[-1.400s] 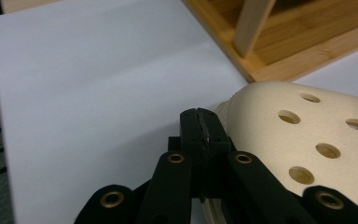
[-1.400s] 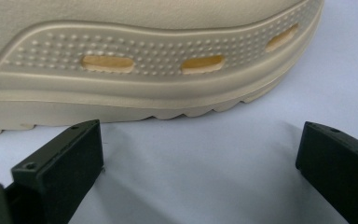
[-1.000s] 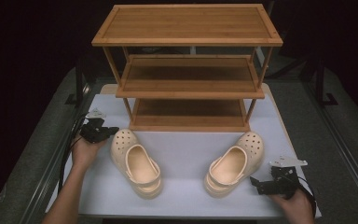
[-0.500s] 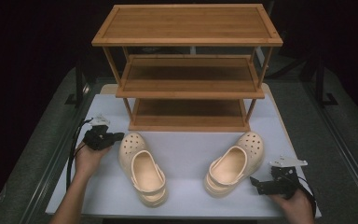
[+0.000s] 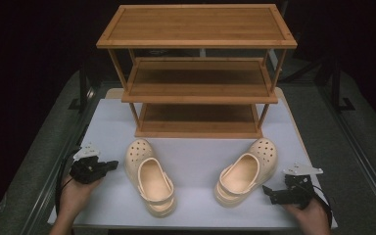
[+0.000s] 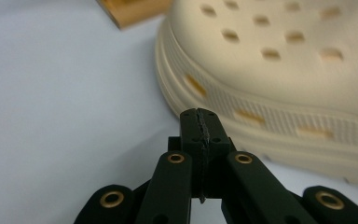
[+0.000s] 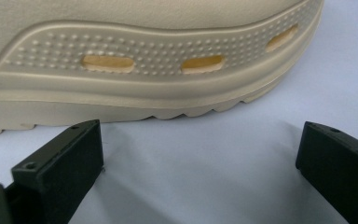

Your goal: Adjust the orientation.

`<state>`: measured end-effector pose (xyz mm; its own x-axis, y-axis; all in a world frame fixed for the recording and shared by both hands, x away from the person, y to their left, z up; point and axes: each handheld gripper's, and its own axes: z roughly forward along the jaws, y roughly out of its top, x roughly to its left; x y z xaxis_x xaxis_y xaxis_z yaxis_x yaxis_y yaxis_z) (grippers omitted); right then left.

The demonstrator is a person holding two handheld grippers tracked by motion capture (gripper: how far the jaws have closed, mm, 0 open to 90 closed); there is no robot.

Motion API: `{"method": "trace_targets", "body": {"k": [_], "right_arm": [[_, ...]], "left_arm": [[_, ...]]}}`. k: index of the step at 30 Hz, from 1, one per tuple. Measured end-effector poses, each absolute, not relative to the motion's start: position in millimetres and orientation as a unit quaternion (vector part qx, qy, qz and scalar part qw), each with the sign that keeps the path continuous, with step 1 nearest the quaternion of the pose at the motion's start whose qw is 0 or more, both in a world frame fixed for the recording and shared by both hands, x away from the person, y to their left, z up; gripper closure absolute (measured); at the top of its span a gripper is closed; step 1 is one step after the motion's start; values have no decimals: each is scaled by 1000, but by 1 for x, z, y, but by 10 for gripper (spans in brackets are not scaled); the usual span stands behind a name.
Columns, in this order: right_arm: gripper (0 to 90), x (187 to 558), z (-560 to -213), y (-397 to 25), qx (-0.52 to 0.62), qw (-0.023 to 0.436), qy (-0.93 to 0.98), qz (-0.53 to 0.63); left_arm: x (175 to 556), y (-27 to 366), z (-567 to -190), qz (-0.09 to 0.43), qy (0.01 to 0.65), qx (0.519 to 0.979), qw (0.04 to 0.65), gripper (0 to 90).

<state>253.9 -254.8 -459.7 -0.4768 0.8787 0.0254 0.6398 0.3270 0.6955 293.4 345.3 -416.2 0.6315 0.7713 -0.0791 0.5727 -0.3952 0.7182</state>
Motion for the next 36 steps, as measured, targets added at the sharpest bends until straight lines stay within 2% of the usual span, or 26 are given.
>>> {"method": "trace_targets", "body": {"k": [8, 17, 36], "right_arm": [[2, 254, -460, -255, 480, 181, 794, 328], [2, 254, -460, -255, 478, 182, 794, 328], [2, 254, -460, -255, 479, 181, 793, 329]], "left_arm": [[296, 329, -430, 113, 391, 844, 349, 900], [304, 320, -430, 115, 385, 848, 345, 900], [343, 261, -431, 103, 356, 860, 352, 900]]}}
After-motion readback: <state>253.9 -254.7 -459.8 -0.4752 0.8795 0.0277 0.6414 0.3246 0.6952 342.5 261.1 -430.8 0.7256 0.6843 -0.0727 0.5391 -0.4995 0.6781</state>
